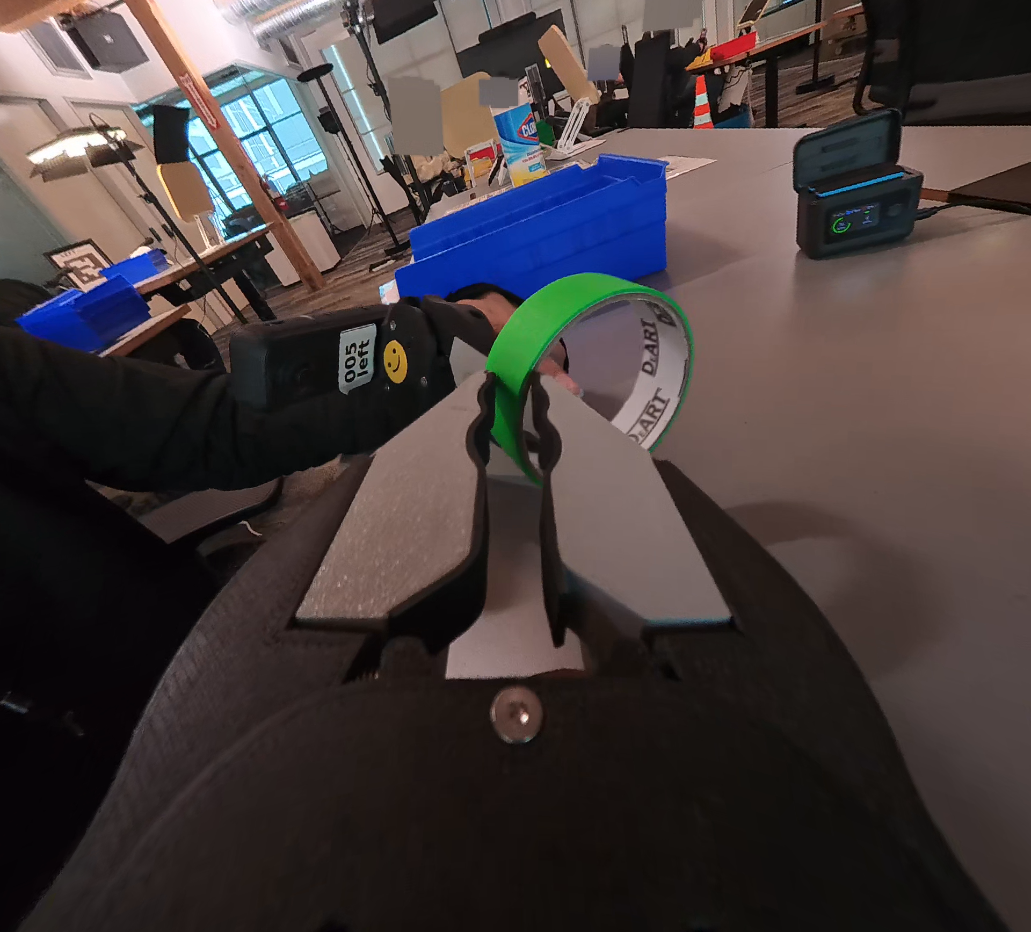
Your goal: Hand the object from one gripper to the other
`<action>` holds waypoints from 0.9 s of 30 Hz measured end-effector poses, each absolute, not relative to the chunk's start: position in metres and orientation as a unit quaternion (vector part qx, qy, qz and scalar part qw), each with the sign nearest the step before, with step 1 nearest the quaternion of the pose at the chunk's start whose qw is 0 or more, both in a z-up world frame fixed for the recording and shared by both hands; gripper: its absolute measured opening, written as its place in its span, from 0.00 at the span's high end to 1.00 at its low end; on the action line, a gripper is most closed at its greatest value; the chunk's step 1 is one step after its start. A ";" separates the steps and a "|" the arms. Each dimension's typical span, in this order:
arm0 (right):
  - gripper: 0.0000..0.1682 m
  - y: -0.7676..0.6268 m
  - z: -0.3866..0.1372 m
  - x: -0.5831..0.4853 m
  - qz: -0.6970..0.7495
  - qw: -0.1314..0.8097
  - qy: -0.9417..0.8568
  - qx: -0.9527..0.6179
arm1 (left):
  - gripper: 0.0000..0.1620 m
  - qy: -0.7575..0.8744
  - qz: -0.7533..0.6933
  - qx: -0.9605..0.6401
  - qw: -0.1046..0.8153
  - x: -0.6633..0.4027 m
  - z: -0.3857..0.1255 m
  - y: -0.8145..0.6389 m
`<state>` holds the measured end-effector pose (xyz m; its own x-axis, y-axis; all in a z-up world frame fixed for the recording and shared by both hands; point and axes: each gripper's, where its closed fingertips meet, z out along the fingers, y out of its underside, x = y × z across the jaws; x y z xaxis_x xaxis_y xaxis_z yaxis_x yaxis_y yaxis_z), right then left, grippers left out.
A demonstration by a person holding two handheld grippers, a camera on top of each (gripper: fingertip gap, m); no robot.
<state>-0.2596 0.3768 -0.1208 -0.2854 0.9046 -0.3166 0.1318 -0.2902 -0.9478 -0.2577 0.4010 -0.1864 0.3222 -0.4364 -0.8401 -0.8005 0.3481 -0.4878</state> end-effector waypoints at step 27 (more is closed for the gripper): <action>1.00 0.414 -0.181 -0.280 -0.028 0.581 -0.702 -0.410 | 0.67 0.238 -0.295 -0.731 0.567 -0.277 -0.154 0.414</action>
<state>-0.2795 0.4145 -0.1813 0.0115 0.5427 0.8398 0.6087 0.6625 -0.4365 -0.2771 0.4136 -0.1537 0.7120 -0.6832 0.1622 -0.0138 -0.2446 -0.9695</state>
